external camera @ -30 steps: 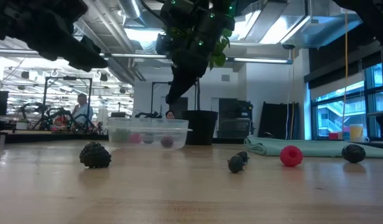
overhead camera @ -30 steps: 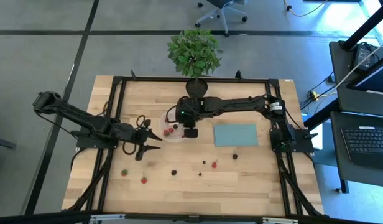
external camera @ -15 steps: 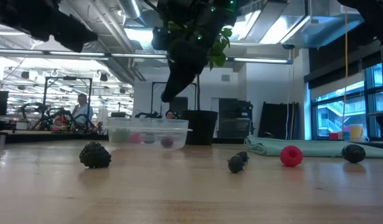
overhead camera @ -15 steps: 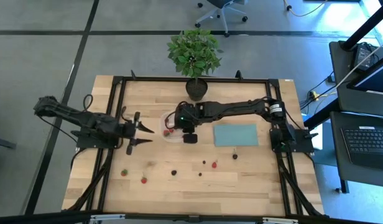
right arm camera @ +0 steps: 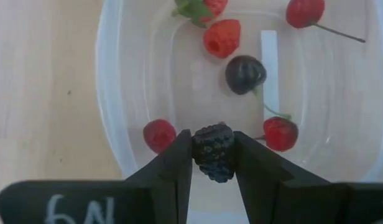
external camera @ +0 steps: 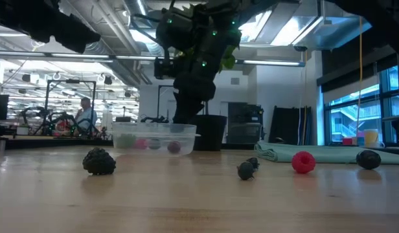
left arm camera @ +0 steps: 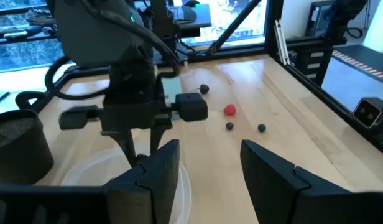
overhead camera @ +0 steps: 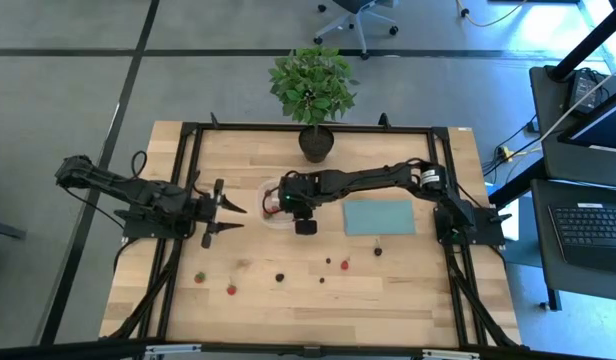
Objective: Pick and placing Produce into tupperware
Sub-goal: Put the top blackberry into the container
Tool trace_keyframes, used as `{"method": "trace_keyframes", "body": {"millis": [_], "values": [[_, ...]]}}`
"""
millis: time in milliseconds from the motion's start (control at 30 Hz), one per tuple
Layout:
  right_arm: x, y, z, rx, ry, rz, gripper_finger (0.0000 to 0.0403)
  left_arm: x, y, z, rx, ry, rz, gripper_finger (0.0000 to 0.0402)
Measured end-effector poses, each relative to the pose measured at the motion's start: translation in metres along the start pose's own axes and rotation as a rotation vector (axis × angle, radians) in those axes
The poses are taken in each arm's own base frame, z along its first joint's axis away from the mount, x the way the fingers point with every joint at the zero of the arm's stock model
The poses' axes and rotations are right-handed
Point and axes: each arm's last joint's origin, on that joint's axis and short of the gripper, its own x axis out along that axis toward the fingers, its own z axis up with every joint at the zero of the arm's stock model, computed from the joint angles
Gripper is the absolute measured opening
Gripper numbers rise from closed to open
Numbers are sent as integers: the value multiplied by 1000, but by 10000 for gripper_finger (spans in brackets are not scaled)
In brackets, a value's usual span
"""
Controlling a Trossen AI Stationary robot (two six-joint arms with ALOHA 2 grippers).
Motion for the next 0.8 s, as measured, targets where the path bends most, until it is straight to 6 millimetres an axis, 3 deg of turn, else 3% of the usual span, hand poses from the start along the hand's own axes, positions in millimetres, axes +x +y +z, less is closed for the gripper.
{"method": "trace_keyframes", "body": {"millis": [500, 800], "values": [[1, -2, 2, 30, -26, -7, 108, 0, 0, -3, -14, 25, -3, 165], [1, -2, 3, 29, -29, -8, 135, 0, 0, -3, -14, 25, -4, 165]]}}
